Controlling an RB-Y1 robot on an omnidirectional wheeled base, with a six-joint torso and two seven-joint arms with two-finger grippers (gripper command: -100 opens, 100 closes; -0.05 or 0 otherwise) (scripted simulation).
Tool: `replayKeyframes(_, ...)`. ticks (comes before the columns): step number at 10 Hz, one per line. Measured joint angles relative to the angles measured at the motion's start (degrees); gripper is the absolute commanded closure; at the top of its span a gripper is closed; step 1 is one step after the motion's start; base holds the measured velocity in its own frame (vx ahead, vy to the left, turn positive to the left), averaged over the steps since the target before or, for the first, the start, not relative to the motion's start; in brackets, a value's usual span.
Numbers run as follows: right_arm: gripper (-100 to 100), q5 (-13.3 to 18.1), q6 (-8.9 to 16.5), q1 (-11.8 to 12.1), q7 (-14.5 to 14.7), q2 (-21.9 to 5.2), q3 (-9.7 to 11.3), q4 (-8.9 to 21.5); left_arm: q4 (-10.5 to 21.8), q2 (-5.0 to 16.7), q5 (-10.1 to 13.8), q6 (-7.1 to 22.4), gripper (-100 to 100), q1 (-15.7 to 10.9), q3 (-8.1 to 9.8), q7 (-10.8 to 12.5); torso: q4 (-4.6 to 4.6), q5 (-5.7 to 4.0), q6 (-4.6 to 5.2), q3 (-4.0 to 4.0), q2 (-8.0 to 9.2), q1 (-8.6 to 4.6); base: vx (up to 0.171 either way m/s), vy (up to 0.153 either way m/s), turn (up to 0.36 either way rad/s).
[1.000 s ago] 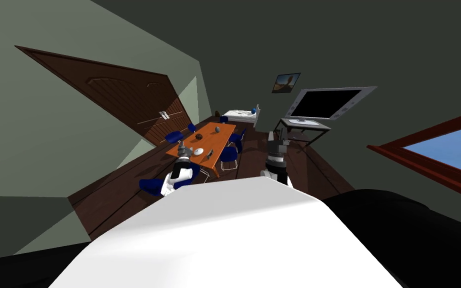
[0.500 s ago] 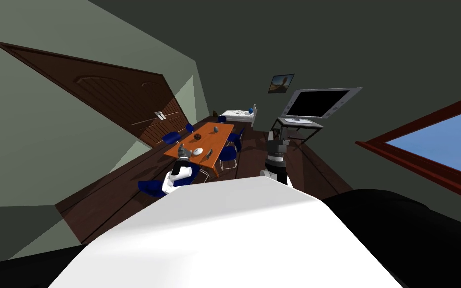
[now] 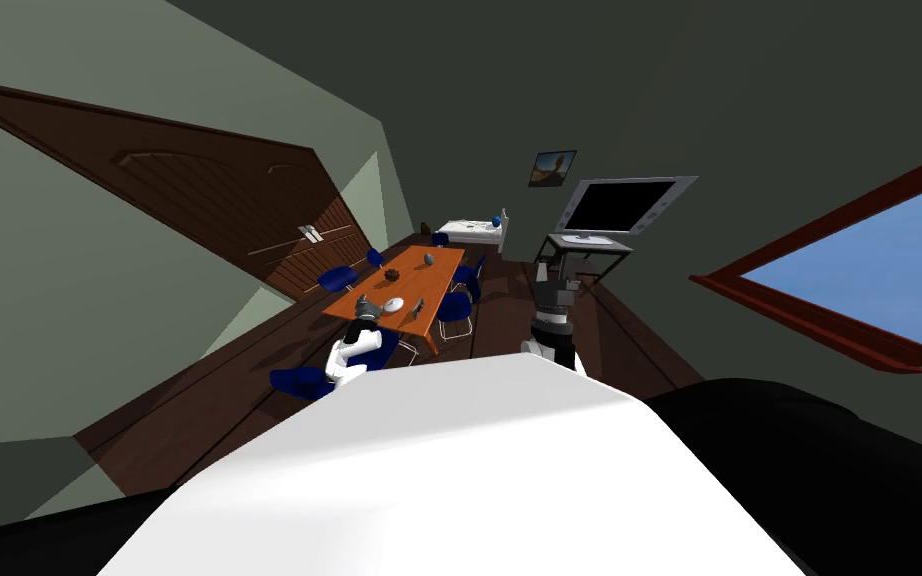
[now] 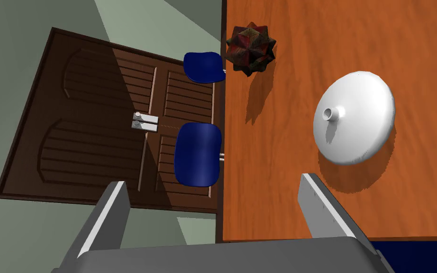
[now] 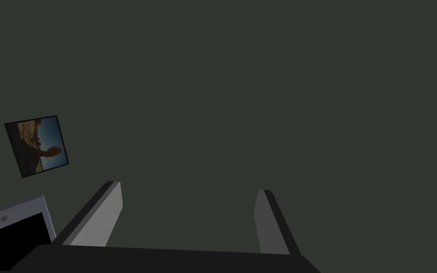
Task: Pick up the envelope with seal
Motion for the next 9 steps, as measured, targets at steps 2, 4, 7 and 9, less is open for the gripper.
replayKeyframes(2, 0, 0.0, 0.0, 0.0, 0.0, 0.0, 0.0, 0.0, 2.5, -0.3, -0.4, 2.3, -100, -1.1, 0.71, 0.9, -0.01, -0.01, -0.03, -0.03, -0.05, -0.08, -0.008, 0.014, -0.043)
replayKeyframes(4, 0, 0.0, 0.0, 0.0, 0.0, 0.0, 0.0, 0.0, 5.9, -0.4, -1.0, 5.0, -100, -3.5, 2.13, 2.5, -0.02, -0.01, -0.02, -0.03, -0.05, -0.06, -0.009, 0.026, -0.083)
replayKeyframes(7, 0, 0.0, 0.0, 0.0, 0.0, 0.0, 0.0, 0.0, 11.0, 0.8, -0.6, 9.3, -100, -6.7, 4.29, 5.5, -0.01, -0.01, 0.0, -0.04, -0.06, -0.05, -0.006, 0.024, -0.067)
replayKeyframes(9, 0, 0.0, 0.0, 0.0, 0.0, 0.0, 0.0, 0.0, 13.5, 0.6, -1.1, 11.9, -100, -8.0, 5.0, 6.4, -0.02, -0.02, -0.03, -0.05, -0.08, -0.11, 0.002, 0.009, -0.034)
